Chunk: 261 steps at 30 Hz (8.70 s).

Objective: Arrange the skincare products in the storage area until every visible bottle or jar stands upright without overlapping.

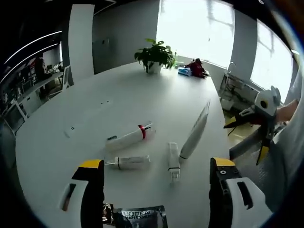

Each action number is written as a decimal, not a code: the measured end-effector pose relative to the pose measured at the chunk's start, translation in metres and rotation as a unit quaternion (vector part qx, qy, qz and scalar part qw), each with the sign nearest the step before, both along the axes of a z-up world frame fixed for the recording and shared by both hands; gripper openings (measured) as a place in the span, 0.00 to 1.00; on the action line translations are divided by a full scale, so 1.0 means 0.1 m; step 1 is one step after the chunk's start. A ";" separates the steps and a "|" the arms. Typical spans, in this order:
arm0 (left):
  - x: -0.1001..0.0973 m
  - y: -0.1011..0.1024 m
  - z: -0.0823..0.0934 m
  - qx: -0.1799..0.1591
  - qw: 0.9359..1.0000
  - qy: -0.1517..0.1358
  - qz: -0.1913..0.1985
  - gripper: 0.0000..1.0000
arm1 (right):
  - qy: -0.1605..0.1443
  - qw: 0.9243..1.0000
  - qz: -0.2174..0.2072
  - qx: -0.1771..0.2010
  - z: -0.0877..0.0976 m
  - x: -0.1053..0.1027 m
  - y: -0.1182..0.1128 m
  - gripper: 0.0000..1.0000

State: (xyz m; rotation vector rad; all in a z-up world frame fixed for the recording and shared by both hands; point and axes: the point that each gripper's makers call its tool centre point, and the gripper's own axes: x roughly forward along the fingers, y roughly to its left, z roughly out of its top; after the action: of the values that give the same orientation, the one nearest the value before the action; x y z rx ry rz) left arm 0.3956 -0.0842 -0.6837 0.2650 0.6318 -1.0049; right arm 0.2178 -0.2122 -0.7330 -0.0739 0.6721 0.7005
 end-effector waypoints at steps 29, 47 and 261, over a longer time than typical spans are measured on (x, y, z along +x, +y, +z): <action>0.85 -0.45 -0.70 0.174 0.972 -0.026 -0.154 0.77 | 0.018 0.999 -0.031 -0.003 -0.08 0.03 -0.13 0.95; 1.11 -0.83 -1.12 0.256 0.926 -0.042 -0.274 0.57 | 0.038 0.999 -0.026 -0.012 -0.15 0.00 -0.16 0.94; -1.65 -0.72 -0.82 -0.095 0.994 0.035 -0.044 0.89 | -0.119 0.937 0.329 -0.006 0.10 1.00 0.00 0.28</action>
State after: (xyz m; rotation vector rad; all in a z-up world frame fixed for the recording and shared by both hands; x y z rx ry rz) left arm 0.2307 -0.1560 -0.7660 0.0911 0.5880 -1.1557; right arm 0.3178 -0.2127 -0.7235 -0.4027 0.4103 1.3074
